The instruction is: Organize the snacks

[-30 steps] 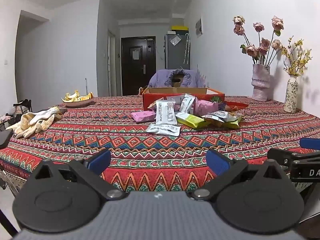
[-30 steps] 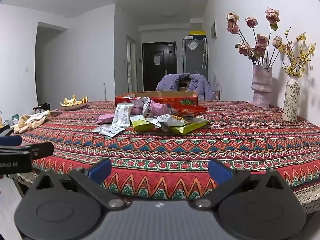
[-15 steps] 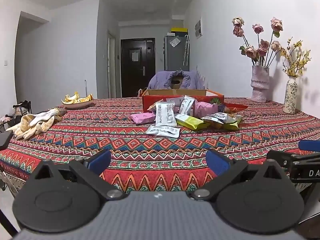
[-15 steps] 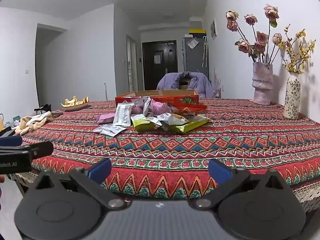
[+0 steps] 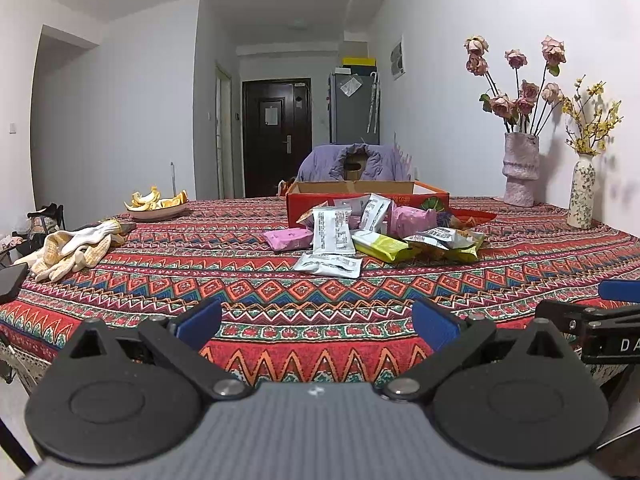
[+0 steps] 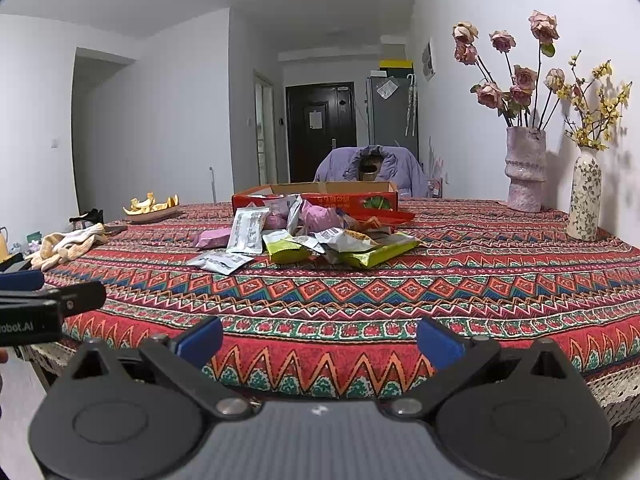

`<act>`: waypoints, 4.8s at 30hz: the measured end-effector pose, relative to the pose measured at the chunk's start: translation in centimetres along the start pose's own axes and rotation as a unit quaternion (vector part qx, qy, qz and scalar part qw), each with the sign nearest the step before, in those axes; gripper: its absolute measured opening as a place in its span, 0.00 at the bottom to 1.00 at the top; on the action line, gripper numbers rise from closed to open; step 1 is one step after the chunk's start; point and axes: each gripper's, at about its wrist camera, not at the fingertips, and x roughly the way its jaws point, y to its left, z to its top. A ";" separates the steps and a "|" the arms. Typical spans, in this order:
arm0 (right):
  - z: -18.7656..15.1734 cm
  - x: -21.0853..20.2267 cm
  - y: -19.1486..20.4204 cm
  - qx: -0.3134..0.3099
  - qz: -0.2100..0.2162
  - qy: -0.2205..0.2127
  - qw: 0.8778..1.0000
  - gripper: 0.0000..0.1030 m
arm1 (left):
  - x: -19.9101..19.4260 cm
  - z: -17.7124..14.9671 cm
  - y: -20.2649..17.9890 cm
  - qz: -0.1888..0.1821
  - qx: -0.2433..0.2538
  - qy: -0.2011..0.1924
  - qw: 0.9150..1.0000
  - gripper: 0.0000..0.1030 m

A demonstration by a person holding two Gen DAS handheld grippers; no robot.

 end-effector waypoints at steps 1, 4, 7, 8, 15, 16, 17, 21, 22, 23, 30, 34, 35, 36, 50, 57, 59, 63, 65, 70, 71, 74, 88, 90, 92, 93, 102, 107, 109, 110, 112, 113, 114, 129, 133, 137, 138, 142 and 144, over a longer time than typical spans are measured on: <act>0.0 0.0 -0.1 0.002 0.000 0.000 1.000 1.00 | 0.0 0.0 0.0 0.000 0.000 0.000 1.000 1.00; 0.1 0.0 -0.2 0.004 -0.001 0.000 1.000 1.00 | 0.0 0.0 0.0 0.000 0.000 -0.001 1.000 1.00; 0.1 0.2 -0.1 0.002 -0.002 0.003 1.000 1.00 | 0.0 0.0 0.1 0.001 -0.001 -0.002 1.000 1.00; 0.1 0.1 0.0 0.001 -0.002 0.002 1.000 1.00 | 0.0 0.0 0.0 0.001 0.000 -0.002 1.000 1.00; 0.2 0.0 0.1 -0.007 -0.004 -0.002 1.000 1.00 | 0.0 0.0 0.1 0.002 0.000 -0.004 1.000 1.00; 0.2 0.0 0.1 -0.008 -0.004 -0.002 1.000 1.00 | 0.0 0.1 0.1 0.002 0.001 -0.004 1.000 1.00; 0.2 0.0 0.1 -0.008 -0.004 -0.002 1.000 1.00 | 0.0 0.1 0.1 0.002 0.001 -0.005 1.000 1.00; 0.1 0.0 0.1 -0.009 -0.004 -0.001 1.000 1.00 | -0.1 0.1 0.1 0.001 0.001 -0.005 1.000 1.00; 0.1 0.0 0.1 -0.010 -0.004 -0.001 1.000 1.00 | -0.1 0.1 0.1 0.001 0.001 -0.005 1.000 1.00; 0.1 0.0 0.2 -0.011 -0.005 -0.001 1.000 1.00 | -0.1 0.1 0.1 0.001 0.001 -0.006 1.000 1.00; 0.2 0.0 0.1 -0.008 0.002 0.000 1.000 1.00 | -0.2 0.2 0.1 0.001 0.002 -0.006 1.000 1.00; 0.1 0.0 -0.1 -0.005 0.002 -0.002 1.000 1.00 | -0.2 0.2 0.1 0.000 0.002 -0.008 1.000 1.00; 0.1 -0.1 0.0 -0.005 0.001 -0.004 1.000 1.00 | -0.2 0.2 0.1 0.000 0.003 -0.009 1.000 1.00; 0.1 -0.1 0.0 -0.006 -0.001 -0.006 1.000 1.00 | -0.2 0.2 0.1 0.000 0.003 -0.009 1.000 1.00; -0.1 -0.3 0.0 -0.006 -0.007 -0.007 1.000 1.00 | -0.2 0.0 0.0 0.003 0.006 -0.009 1.000 1.00; -0.1 -0.2 -0.1 -0.002 -0.006 -0.007 1.000 1.00 | -0.1 0.0 0.0 0.004 0.006 -0.008 1.000 1.00; 0.0 -0.1 -0.1 -0.001 -0.005 -0.006 1.000 1.00 | 0.0 0.0 -0.1 0.007 0.008 -0.005 1.000 1.00; 0.2 0.1 -0.3 0.003 -0.004 -0.008 1.000 1.00 | 0.1 0.2 -0.4 0.010 0.008 -0.007 1.000 1.00; 0.2 0.3 -0.5 0.009 -0.002 -0.015 1.000 1.00 | 0.5 0.2 -0.5 0.015 0.007 -0.006 1.000 1.00; 0.5 1.4 -1.9 0.037 0.020 -0.012 0.999 1.00 | 2.5 0.1 -0.4 0.037 0.001 0.022 0.999 1.00; 0.7 1.7 -2.0 0.031 0.018 -0.012 0.999 1.00 | 2.9 0.3 -0.1 0.034 -0.008 0.029 0.999 1.00; 1.2 2.4 -2.2 0.015 0.009 -0.017 1.000 1.00 | 4.2 0.9 0.5 0.022 -0.029 0.043 0.998 1.00; 5.5 9.3 -4.4 0.013 0.031 -0.009 0.999 1.00 | 11.0 4.7 0.8 0.020 -0.020 0.029 0.999 1.00; 6.3 10.7 -4.7 0.023 0.056 0.004 0.998 1.00 | 12.4 5.3 1.0 0.020 -0.013 0.042 0.999 1.00; 7.0 12.0 -4.7 0.024 0.061 0.011 0.998 1.00 | 14.2 5.7 1.2 0.019 -0.012 0.062 0.998 1.00; 7.3 12.8 -4.5 0.016 0.060 0.019 0.998 1.00 | 15.0 5.8 1.3 0.017 -0.015 0.074 0.997 1.00; 9.1 19.0 -3.9 0.022 0.051 0.060 0.997 0.85 | 21.9 6.9 1.1 -0.036 0.012 0.136 0.990 1.00; 9.4 22.6 -4.5 0.033 0.052 0.085 0.994 0.82 | 25.2 6.7 0.4 -0.060 0.034 0.160 0.985 0.99; 9.5 23.5 -4.5 0.030 0.050 0.091 0.994 0.82 | 26.4 6.4 0.4 -0.072 0.029 0.181 0.980 0.96; 9.4 23.9 -4.6 0.029 0.050 0.096 0.994 0.82 | 26.9 6.2 0.3 -0.076 0.027 0.190 0.978 0.96; 9.3 24.5 -4.7 0.030 0.048 0.101 0.993 0.81 | 27.4 5.9 0.4 -0.081 0.023 0.204 0.975 0.95; 9.3 24.8 -4.9 0.031 0.049 0.105 0.993 0.78 | 27.7 5.8 0.4 -0.081 0.020 0.211 0.974 0.95; 9.2 25.0 -5.0 0.034 0.052 0.109 0.992 0.74 | 27.7 5.8 0.5 -0.080 0.016 0.211 0.974 0.95; 8.7 19.1 -5.0 0.023 0.080 0.097 0.992 0.33 | 22.8 5.5 -0.3 -0.103 0.016 0.203 0.974 0.56; 8.1 17.2 -5.5 0.030 0.079 0.094 0.992 0.28 | 21.0 5.3 -0.6 -0.103 0.010 0.195 0.975 0.51; 7.5 15.8 -6.3 0.041 0.084 0.091 0.991 0.24 | 20.0 5.5 -0.7 -0.098 0.006 0.183 0.978 0.50; 7.4 15.6 -6.3 0.040 0.085 0.092 0.991 0.25 | 19.8 5.6 -0.7 -0.098 0.008 0.180 0.979 0.49; 7.2 14.6 -5.8 0.020 0.094 0.099 0.990 0.45 | 19.5 5.5 -0.3 -0.105 0.011 0.180 0.978 0.51; 7.1 14.2 -6.2 0.045 0.099 0.089 0.990 0.60 | 19.3 5.2 -0.1 -0.097 0.027 0.182 0.978 0.51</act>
